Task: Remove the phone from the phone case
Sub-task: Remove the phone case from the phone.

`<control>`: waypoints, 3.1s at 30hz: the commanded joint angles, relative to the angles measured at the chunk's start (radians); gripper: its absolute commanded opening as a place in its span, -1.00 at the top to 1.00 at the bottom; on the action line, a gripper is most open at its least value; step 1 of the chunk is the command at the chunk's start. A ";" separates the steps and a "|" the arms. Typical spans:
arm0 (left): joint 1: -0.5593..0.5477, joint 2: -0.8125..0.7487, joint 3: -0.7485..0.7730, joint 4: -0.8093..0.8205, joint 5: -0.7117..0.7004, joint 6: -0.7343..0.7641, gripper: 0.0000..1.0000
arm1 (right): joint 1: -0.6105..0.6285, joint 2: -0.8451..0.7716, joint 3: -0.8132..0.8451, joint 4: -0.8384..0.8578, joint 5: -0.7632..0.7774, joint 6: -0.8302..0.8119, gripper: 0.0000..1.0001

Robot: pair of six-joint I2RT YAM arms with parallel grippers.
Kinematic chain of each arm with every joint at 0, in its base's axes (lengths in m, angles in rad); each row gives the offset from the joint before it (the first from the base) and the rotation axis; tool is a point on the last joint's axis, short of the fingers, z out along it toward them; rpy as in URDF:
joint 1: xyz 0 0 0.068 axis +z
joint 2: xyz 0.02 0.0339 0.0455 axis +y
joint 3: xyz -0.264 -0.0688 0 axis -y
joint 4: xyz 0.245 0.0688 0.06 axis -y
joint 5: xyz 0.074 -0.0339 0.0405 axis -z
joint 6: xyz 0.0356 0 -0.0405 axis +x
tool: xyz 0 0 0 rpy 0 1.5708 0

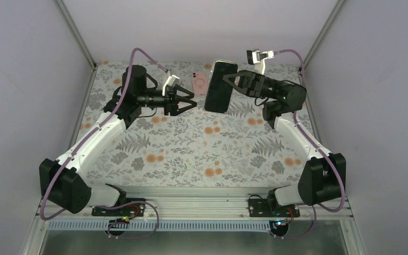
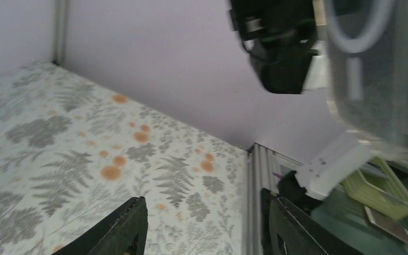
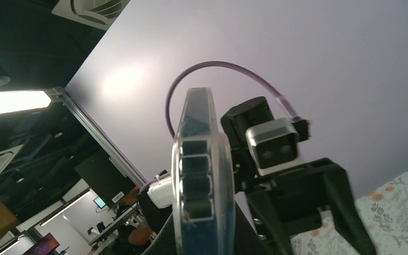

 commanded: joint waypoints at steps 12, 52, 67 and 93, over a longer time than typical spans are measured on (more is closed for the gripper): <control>-0.059 -0.038 0.028 0.121 0.228 -0.104 -0.30 | -0.005 -0.020 -0.012 -0.089 0.037 -0.110 0.93; -0.054 0.030 0.008 0.146 0.012 -0.184 -0.17 | 0.024 -0.022 -0.002 -0.058 0.019 -0.107 0.93; -0.026 0.050 0.030 0.109 -0.055 -0.164 -0.12 | 0.049 -0.007 -0.010 -0.020 0.022 -0.073 0.93; -0.025 0.108 0.166 0.030 -0.090 -0.127 -0.07 | 0.147 0.011 -0.053 -0.033 0.005 -0.110 0.93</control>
